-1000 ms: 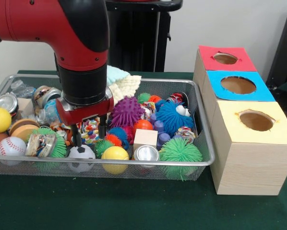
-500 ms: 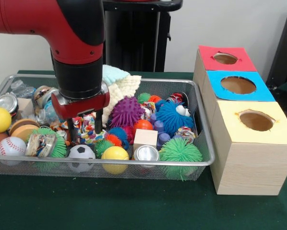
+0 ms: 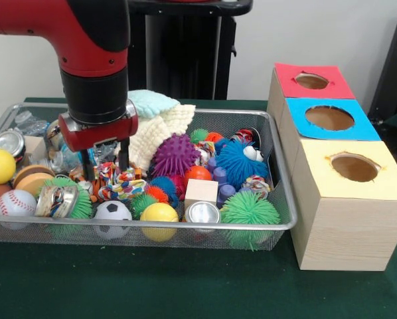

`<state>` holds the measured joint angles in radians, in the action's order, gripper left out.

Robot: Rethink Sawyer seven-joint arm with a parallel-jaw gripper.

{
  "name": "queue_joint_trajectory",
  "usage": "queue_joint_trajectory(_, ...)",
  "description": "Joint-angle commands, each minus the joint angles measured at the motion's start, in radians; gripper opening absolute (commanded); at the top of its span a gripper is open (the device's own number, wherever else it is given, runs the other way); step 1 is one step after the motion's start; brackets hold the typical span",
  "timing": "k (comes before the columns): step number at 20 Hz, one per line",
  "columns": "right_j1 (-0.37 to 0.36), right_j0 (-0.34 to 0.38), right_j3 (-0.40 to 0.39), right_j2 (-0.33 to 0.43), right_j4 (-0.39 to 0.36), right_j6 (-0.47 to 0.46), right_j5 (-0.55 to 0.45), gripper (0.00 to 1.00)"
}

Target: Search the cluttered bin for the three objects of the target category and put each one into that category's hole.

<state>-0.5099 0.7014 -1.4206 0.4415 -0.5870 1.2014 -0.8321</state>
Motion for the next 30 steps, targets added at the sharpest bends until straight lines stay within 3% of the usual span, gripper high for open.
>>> queue_joint_trajectory(1, 0.002, 0.011, -0.07, -0.036, -0.017, 0.021, 0.01, 1.0)
queue_joint_trajectory(16, 0.015, 0.005, -0.056, -0.04, -0.068, -0.053, 0.042, 1.0)
queue_joint_trajectory(21, 0.033, 0.057, -0.074, 0.037, -0.079, -0.219, 0.05, 1.0)
queue_joint_trajectory(26, 0.046, 0.083, -0.08, 0.075, -0.091, -0.28, 0.062, 1.0)
queue_joint_trajectory(28, 0.047, 0.089, -0.084, 0.075, -0.079, -0.244, 0.064, 1.0)
queue_joint_trajectory(30, 0.045, 0.086, -0.09, 0.053, -0.054, -0.137, 0.079, 1.0)
